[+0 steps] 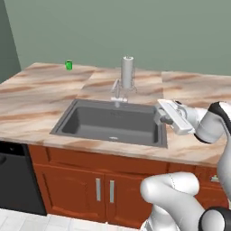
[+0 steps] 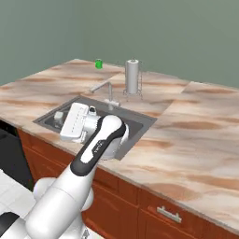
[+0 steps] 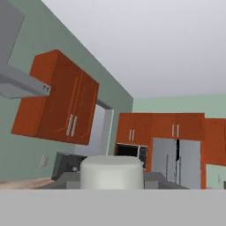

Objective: Pick up the marshmallow and place it in the cup of hot chocolate on the dining counter.

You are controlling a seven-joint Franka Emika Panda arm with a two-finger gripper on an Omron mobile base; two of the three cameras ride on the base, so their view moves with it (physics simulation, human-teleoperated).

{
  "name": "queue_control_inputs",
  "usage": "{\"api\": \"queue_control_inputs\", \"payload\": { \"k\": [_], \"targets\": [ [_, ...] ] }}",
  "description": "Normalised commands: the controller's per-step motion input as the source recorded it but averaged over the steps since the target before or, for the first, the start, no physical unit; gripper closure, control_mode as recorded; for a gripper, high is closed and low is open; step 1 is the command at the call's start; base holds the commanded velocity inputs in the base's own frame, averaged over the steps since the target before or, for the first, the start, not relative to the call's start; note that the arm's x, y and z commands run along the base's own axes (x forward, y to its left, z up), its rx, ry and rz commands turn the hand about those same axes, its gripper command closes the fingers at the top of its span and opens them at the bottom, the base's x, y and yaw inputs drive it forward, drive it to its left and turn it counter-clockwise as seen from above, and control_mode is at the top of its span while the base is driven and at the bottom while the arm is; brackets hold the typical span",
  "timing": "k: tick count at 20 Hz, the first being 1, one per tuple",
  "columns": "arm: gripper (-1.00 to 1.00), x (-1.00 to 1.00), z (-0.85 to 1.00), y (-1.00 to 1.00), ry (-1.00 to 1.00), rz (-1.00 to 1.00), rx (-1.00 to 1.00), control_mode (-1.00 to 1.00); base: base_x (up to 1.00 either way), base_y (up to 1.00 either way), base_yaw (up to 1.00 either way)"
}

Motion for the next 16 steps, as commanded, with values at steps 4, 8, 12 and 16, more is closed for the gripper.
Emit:
{"api": "queue_control_inputs", "payload": {
  "k": [4,8,12,16],
  "targets": [
    [1.00,0.00,0.00,0.00,0.00,0.00,0.00,1.00,0.00,1.00,0.30],
    [1.00,0.00,0.00,0.00,0.00,0.00,0.00,1.00,0.00,1.00,0.21],
    [1.00,0.00,0.00,0.00,0.00,0.00,0.00,1.00,0.12,1.00,0.10],
    [1.00,0.00,0.00,0.00,0.00,0.00,0.00,1.00,0.53,1.00,0.01]
  ]
}}
